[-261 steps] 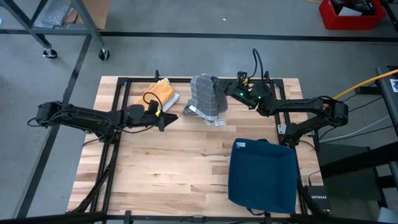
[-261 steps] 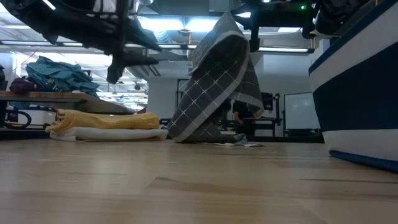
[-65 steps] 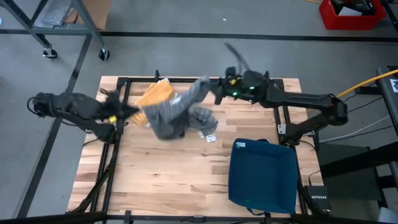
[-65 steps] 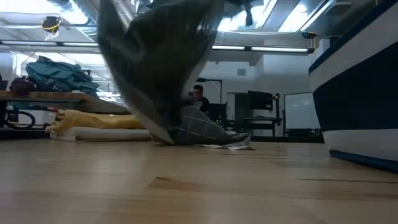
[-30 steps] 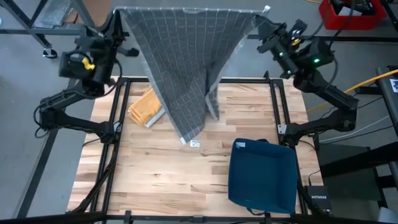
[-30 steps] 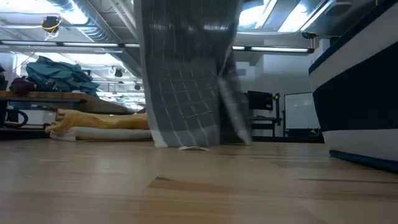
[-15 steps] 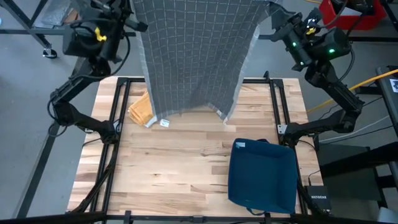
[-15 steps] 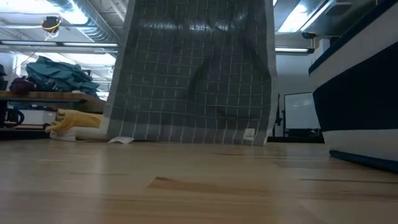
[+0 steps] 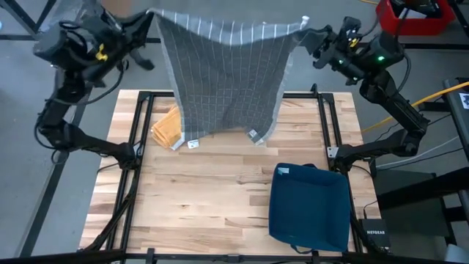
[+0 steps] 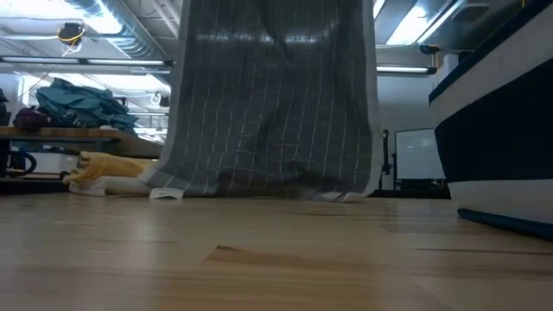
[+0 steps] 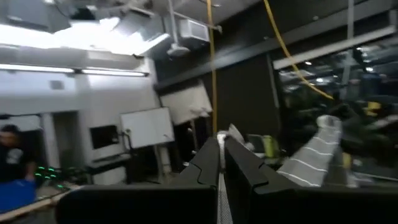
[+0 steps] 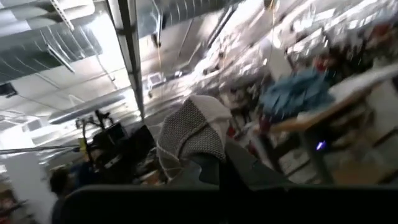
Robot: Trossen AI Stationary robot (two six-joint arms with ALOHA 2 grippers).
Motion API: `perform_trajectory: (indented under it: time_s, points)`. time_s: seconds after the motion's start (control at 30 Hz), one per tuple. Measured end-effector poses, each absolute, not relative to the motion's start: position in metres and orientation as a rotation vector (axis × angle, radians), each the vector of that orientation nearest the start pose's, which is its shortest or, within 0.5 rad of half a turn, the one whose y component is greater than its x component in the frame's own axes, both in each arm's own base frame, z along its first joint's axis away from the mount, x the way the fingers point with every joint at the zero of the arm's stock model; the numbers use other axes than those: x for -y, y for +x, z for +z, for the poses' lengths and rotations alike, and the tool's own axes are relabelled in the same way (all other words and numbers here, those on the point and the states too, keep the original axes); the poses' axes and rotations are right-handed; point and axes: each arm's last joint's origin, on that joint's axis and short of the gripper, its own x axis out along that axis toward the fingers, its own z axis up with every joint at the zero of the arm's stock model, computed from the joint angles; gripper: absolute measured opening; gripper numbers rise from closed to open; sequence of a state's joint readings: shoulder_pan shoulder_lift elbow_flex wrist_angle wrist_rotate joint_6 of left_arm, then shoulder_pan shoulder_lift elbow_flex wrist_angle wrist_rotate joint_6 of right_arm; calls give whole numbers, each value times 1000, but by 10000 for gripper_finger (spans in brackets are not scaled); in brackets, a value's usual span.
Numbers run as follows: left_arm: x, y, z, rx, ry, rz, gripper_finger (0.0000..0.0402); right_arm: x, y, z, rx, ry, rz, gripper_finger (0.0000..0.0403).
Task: Fold towel
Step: Fold the gray towel
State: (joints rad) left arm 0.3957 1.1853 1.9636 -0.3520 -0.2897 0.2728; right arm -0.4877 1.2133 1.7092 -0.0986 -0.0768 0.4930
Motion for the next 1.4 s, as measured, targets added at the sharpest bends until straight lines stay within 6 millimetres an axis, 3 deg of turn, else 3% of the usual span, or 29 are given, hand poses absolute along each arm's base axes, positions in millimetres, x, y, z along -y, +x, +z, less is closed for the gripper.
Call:
perform_trajectory:
  time_s: [0.23, 0.57, 0.9, 1.2, 1.4]
  points:
    - [-44, 95, 612, 456, 249, 694, 0, 87, 178, 565, 496, 393, -257, 1]
    - [-45, 98, 629, 652, 342, 743, 0, 85, 167, 590, 702, 339, -327, 1]
    - [-48, 103, 619, 512, 350, 745, 0, 89, 184, 579, 568, 422, -212, 1]
    - [-30, 61, 617, 546, 214, 674, 0, 86, 187, 576, 495, 550, -52, 1]
    - [-27, 52, 623, 621, 221, 680, 0, 91, 188, 577, 556, 482, -207, 1]
